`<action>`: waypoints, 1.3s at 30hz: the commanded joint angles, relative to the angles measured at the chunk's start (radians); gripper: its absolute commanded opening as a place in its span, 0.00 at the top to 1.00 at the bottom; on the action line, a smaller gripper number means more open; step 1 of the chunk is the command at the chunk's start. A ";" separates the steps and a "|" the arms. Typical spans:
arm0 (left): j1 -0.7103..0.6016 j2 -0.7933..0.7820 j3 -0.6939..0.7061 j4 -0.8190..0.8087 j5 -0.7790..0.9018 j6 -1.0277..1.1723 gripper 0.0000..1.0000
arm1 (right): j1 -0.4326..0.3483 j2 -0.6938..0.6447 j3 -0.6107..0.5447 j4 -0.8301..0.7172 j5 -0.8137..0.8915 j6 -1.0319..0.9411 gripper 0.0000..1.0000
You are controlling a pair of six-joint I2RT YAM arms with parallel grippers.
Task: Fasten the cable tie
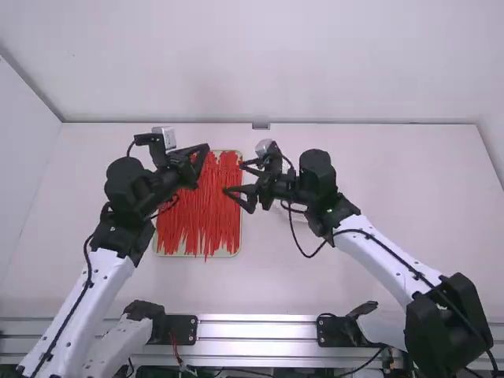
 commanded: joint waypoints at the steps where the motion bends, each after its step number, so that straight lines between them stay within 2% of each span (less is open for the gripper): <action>1: -0.031 0.016 -0.005 0.024 -0.039 -0.021 0.99 | 0.033 -0.002 0.028 0.015 0.068 0.027 0.05; 6: -0.055 0.038 -0.004 0.080 -0.037 -0.029 0.99 | 0.078 -0.002 0.029 0.023 0.140 0.027 0.07; 9: -0.050 0.038 -0.005 0.102 -0.028 -0.043 0.98 | 0.089 -0.002 0.029 0.022 0.153 0.027 0.18; 14: -0.051 0.036 -0.004 0.125 0.018 -0.051 0.99 | 0.070 -0.002 0.029 0.023 0.153 0.027 0.28; 16: -0.049 0.035 -0.005 0.132 0.032 -0.069 0.99 | 0.060 -0.002 0.029 0.023 0.148 0.027 0.44; 18: -0.058 0.035 -0.005 0.134 0.030 -0.068 0.99 | 0.054 -0.002 0.029 0.023 0.147 0.027 0.56; 24: -0.057 0.035 -0.004 0.135 0.033 -0.073 0.98 | 0.040 -0.002 0.029 0.034 0.142 0.029 0.74; 29: -0.063 0.035 -0.005 0.161 0.077 -0.093 0.99 | 0.043 -0.002 0.029 0.040 0.153 0.071 0.75; 30: -0.062 0.035 -0.005 0.162 0.076 -0.095 0.99 | 0.039 -0.002 0.029 0.040 0.153 0.071 0.77; 34: -0.064 0.035 -0.005 0.161 0.077 -0.108 0.99 | 0.027 -0.002 0.029 0.037 0.146 0.072 0.99; 38: -0.066 0.036 -0.005 0.162 0.088 -0.113 0.98 | 0.026 -0.002 0.029 0.037 0.130 0.071 1.00; 39: -0.066 0.036 -0.005 0.162 0.097 -0.114 0.93 | 0.019 -0.002 0.029 0.039 0.116 0.072 1.00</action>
